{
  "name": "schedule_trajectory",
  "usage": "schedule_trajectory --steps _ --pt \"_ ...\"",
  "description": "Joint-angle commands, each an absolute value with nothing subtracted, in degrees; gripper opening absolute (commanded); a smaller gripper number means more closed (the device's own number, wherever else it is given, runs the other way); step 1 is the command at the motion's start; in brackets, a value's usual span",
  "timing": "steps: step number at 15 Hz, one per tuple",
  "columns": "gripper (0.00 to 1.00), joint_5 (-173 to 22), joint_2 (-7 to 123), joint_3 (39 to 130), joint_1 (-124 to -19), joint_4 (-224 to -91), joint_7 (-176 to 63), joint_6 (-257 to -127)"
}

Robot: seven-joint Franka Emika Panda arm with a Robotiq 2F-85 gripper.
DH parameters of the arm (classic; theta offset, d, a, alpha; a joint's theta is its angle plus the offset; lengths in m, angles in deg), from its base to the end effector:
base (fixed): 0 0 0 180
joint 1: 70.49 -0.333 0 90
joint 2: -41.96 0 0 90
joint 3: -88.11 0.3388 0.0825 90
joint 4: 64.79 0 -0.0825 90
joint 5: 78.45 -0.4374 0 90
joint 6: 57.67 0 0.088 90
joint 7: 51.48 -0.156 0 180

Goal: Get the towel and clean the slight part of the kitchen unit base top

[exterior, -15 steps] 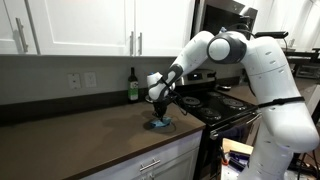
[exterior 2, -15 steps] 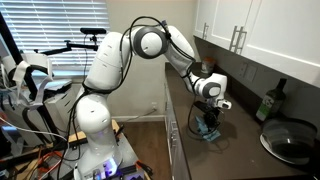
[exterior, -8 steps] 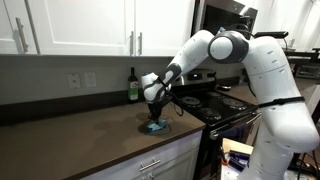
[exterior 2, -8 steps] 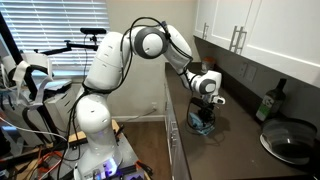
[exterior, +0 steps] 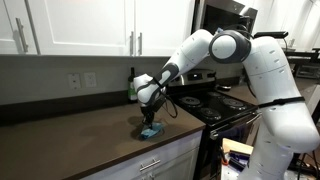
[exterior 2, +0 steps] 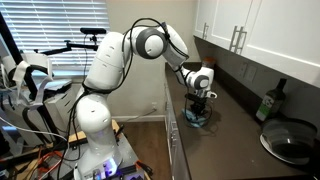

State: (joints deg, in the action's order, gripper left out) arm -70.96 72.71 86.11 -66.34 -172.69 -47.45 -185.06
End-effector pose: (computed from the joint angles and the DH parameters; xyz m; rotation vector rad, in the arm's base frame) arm 0.6467 -0.0792 0.1387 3.0284 0.0846 -0.3131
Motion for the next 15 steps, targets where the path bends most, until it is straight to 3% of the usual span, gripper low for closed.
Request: schedule_trajectory --steps 1,15 --pt "0.03 -74.37 77.36 88.84 -66.02 -170.99 -43.75 -187.13" --pt "0.03 -75.53 82.86 90.55 -68.7 -167.78 -44.78 -205.31"
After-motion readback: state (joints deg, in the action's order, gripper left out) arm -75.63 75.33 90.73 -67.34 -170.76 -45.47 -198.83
